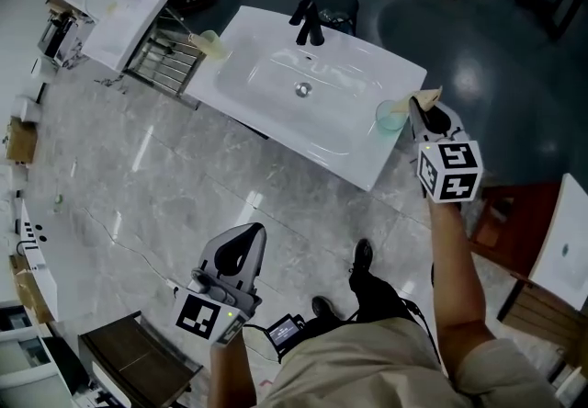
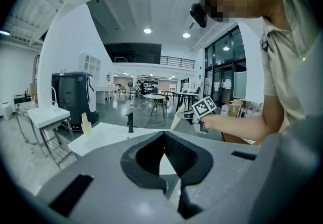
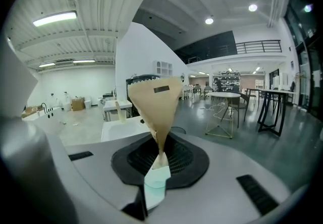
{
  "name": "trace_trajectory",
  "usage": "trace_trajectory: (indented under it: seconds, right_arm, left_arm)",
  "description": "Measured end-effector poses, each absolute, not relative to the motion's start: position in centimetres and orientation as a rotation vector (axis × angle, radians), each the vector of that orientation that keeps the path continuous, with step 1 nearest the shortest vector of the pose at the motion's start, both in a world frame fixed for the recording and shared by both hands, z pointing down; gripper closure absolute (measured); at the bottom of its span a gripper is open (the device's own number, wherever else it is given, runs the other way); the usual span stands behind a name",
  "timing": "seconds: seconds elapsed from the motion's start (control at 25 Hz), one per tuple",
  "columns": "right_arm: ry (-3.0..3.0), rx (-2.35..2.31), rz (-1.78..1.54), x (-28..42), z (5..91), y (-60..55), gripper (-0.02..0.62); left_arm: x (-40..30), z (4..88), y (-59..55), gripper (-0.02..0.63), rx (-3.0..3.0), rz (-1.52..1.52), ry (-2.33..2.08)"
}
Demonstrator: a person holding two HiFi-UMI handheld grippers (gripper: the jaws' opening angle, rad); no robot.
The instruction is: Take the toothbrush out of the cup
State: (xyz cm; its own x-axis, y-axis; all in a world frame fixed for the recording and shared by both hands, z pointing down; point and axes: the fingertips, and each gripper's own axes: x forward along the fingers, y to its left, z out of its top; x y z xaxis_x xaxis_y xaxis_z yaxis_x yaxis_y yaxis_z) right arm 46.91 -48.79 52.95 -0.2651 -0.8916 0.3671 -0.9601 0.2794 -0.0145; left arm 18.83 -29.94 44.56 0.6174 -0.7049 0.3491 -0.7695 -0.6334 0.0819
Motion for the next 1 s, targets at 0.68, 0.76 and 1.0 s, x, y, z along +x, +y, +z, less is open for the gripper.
trace_trajectory:
  seconds: [0.68, 0.76, 1.0]
  right_arm:
    - [-2.446, 1.619, -0.001, 44.9, 36.3, -39.3, 0.561]
    - [-2.451, 1.619, -0.006, 45.4, 35.8, -39.2, 0.561]
    - [-2.462, 1.629, 0.008, 46.6, 36.0, -39.0, 0.561]
  left_arm:
    - [20.4, 36.6, -29.5, 0.6, 2.769, 0.223, -1.258]
    - [20.8, 36.3, -29.6, 0.6, 2.771, 0.224, -1.261]
    - [22.0, 35.9, -29.3, 0.6, 2.783, 0.231, -1.251]
